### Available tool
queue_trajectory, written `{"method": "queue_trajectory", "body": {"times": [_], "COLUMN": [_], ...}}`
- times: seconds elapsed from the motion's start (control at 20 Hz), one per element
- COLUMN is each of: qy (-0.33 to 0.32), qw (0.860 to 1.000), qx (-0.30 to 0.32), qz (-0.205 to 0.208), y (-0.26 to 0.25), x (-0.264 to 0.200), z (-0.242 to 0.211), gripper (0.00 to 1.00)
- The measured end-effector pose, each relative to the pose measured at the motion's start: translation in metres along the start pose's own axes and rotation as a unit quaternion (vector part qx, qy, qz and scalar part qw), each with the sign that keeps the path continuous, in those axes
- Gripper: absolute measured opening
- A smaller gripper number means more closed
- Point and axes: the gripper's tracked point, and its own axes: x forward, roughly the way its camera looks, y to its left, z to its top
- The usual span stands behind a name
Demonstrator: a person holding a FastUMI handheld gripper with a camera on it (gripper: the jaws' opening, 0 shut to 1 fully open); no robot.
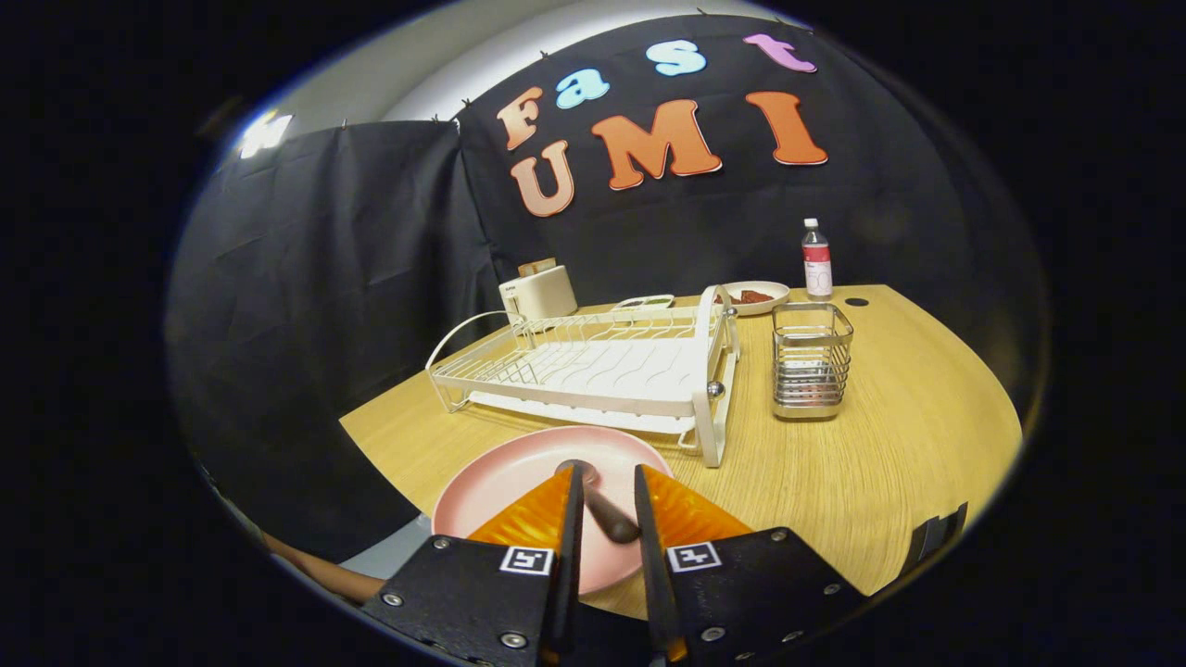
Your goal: Take the plate from the dish rack, then take the spoon from the basket and place it into the plate.
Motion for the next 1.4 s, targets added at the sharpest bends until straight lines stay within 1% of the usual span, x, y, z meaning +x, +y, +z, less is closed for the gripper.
{"method": "queue_trajectory", "body": {"times": [0.05,0.1,0.15,0.2,0.25,0.3,0.35,0.4,0.5,0.7,0.85,1.05,1.25,1.4], "qy": [-0.003,-0.007,-0.014,-0.026,-0.042,-0.056,-0.069,-0.083,-0.105,-0.148,-0.177,-0.211,-0.247,-0.277], "qw": [1.000,1.000,1.000,0.999,0.999,0.997,0.996,0.994,0.989,0.980,0.973,0.959,0.948,0.942], "qx": [-0.004,-0.007,-0.010,-0.016,-0.022,-0.030,-0.039,-0.048,-0.064,-0.075,-0.071,-0.073,-0.079,-0.088], "qz": [-0.004,-0.007,-0.014,-0.020,-0.027,-0.035,-0.046,-0.055,-0.076,-0.107,-0.131,-0.177,-0.186,-0.167], "y": [-0.001,-0.002,-0.003,-0.003,-0.002,-0.001,-0.002,-0.002,0.000,0.006,0.005,-0.003,0.003,0.015], "x": [-0.001,0.000,-0.002,-0.003,-0.005,-0.006,-0.007,-0.009,-0.013,-0.021,-0.029,-0.044,-0.058,-0.063], "z": [0.002,0.004,0.009,0.017,0.029,0.040,0.051,0.062,0.083,0.120,0.142,0.169,0.186,0.194], "gripper": [0.34,0.43,0.48,0.55,0.59,0.66,0.70,0.77,0.84,0.90,0.92,0.94,0.94,0.94]}}
